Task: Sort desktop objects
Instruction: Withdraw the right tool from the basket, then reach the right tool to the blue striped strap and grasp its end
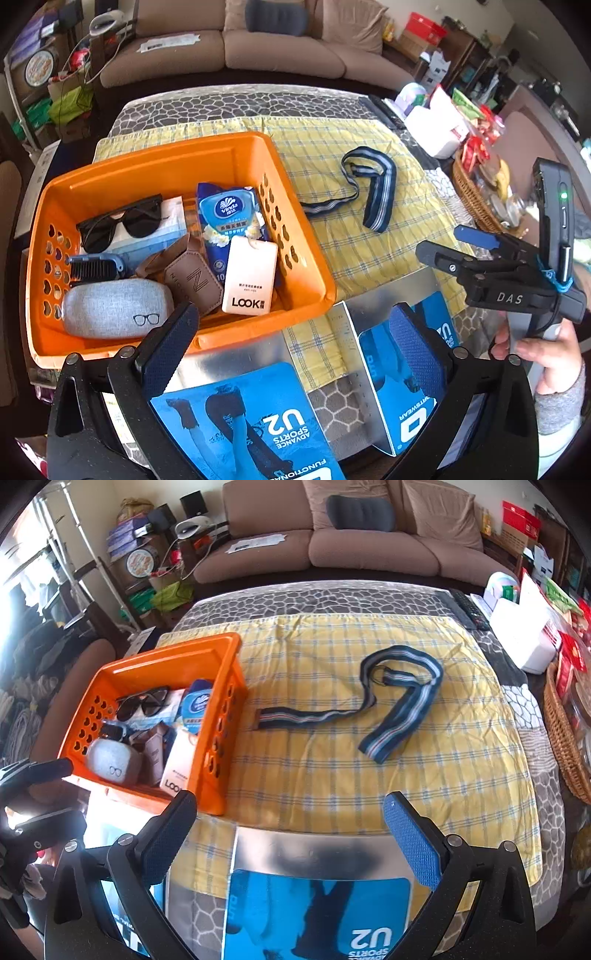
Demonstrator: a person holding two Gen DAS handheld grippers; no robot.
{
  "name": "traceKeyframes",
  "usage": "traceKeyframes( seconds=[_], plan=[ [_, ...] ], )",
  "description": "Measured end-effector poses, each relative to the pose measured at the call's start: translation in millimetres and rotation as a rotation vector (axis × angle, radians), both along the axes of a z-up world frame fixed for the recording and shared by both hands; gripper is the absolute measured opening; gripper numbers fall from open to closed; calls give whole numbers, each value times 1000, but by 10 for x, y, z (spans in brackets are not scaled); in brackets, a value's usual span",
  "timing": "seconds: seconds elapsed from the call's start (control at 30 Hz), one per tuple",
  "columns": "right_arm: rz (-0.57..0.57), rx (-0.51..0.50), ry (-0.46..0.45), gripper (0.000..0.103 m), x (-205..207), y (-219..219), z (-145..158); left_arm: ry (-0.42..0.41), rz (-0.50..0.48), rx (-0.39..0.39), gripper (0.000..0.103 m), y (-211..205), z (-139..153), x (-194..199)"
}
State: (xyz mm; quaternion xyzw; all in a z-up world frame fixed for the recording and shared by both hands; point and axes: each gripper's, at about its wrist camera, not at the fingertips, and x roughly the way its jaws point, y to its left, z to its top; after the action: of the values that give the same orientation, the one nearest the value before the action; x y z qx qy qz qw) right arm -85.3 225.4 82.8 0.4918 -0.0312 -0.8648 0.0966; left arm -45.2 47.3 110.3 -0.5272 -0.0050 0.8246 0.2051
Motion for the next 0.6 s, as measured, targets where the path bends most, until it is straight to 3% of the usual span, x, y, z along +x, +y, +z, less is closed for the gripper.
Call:
traceKeyframes(
  seconds=[0.27,0.47,0.53,0.6],
  plan=[
    [-108,-59,-11,103,-216,701,14,10,-134,-111,103,666,-124,-216],
    [-147,-150,-43,102,-388,1056,-173,-9,-198,-125,103,1136,-233,-445],
    [-151,-188,-66,96,-448,1129,-299,-14,-211,-141,103,1269,-295,-535],
    [-159,-236,-94,82,-515,1197,-447,-21,-228,-153,103,1385,-360,-611]
  ],
)
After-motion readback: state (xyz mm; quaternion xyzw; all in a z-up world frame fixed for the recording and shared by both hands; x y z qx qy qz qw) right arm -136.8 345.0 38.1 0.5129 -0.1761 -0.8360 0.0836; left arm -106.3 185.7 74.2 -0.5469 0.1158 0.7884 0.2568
